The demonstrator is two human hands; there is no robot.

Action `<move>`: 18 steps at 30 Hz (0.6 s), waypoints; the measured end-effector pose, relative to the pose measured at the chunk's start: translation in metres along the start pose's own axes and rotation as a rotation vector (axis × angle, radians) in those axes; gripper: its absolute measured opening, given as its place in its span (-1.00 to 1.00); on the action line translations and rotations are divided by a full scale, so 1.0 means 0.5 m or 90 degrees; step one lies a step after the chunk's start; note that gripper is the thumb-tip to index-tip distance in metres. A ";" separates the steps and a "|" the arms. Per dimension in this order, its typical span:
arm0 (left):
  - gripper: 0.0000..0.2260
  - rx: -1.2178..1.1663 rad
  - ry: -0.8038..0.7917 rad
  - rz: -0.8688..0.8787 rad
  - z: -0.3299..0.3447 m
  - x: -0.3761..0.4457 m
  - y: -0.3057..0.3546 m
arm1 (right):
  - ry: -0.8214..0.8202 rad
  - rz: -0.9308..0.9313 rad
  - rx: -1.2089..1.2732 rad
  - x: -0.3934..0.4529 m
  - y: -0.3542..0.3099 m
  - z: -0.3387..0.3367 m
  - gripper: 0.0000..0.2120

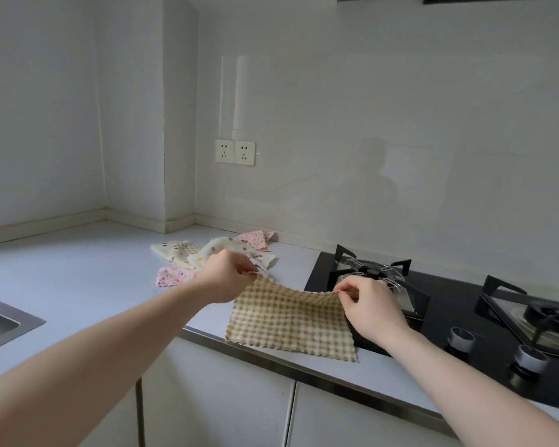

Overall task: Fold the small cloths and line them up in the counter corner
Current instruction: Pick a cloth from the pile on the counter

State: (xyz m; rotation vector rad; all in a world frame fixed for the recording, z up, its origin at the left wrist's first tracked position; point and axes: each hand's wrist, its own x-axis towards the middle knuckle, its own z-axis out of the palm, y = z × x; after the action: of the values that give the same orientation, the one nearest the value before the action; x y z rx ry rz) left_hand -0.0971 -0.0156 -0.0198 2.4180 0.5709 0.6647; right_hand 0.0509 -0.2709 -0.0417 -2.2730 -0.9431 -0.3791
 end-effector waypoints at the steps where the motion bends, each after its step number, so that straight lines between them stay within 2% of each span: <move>1: -0.92 0.012 -0.003 0.003 -0.002 -0.010 -0.003 | -0.012 -0.010 -0.012 -0.012 0.000 -0.004 -0.85; 8: -0.90 0.118 -0.011 0.033 0.003 -0.079 -0.013 | -0.064 -0.020 -0.037 -0.073 -0.004 -0.017 -0.84; 18: -0.81 0.218 -0.083 0.064 0.028 -0.144 -0.024 | -0.131 0.000 -0.149 -0.128 0.003 -0.005 -0.84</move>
State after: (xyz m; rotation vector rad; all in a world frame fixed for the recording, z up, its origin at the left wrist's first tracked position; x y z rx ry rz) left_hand -0.1487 -0.0501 -0.0610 2.8018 0.5477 0.4743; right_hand 0.0070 -0.3074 -0.0711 -2.5636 -1.0478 -0.2700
